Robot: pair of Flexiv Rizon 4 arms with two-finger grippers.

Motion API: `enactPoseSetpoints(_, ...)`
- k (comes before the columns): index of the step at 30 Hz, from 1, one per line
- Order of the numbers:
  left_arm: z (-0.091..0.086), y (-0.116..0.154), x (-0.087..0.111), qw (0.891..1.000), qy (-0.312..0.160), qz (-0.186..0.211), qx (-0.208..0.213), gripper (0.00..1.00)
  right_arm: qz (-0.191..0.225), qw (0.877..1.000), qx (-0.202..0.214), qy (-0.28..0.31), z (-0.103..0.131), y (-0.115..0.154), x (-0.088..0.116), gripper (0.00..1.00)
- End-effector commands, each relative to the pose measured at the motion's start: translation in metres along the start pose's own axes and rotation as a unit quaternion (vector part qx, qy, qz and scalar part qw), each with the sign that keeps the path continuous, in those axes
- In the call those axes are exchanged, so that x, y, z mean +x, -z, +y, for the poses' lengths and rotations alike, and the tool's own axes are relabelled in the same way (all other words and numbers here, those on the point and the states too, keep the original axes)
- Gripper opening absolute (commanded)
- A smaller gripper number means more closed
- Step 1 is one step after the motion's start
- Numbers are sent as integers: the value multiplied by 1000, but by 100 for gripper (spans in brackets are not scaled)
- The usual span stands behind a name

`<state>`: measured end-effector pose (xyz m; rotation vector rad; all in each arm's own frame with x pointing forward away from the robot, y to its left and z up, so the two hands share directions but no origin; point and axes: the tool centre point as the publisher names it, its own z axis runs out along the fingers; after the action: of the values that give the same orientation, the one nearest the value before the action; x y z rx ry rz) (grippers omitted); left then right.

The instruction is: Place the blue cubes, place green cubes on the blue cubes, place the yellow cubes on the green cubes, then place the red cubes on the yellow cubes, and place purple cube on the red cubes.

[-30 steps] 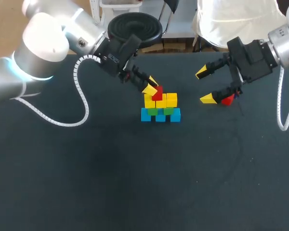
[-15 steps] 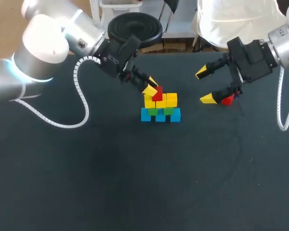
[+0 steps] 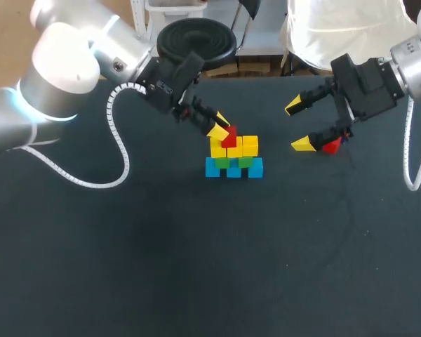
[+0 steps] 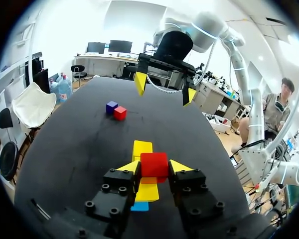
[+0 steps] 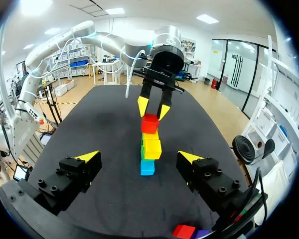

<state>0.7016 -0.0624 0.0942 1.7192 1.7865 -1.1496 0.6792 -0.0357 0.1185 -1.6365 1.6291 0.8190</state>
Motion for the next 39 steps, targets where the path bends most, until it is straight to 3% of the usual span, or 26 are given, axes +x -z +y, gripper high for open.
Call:
enactPoseSetpoints(1, -2, 0, 1, 1000, 0, -1, -3, 0, 0, 1000, 1, 0, 1, 0, 0, 100)
enactPoseSetpoints(30, -2, -1, 1, 1000, 1, -2, -5, 0, 0, 1000, 1, 0, 1, 0, 0, 100)
enactPoseSetpoints(33, -1, 0, 1, 1000, 2, -2, -7, 5, 0, 1000, 1, 0, 1, 0, 0, 100)
enactPoseSetpoints(37, -1, -1, 1, 1000, 2, -1, -8, 3, 0, 1000, 1, 0, 1, 0, 0, 100)
enactPoseSetpoints(39, -1, -1, 1, 1000, 2, -2, -7, 12, 0, 1000, 1, 0, 1, 0, 0, 100)
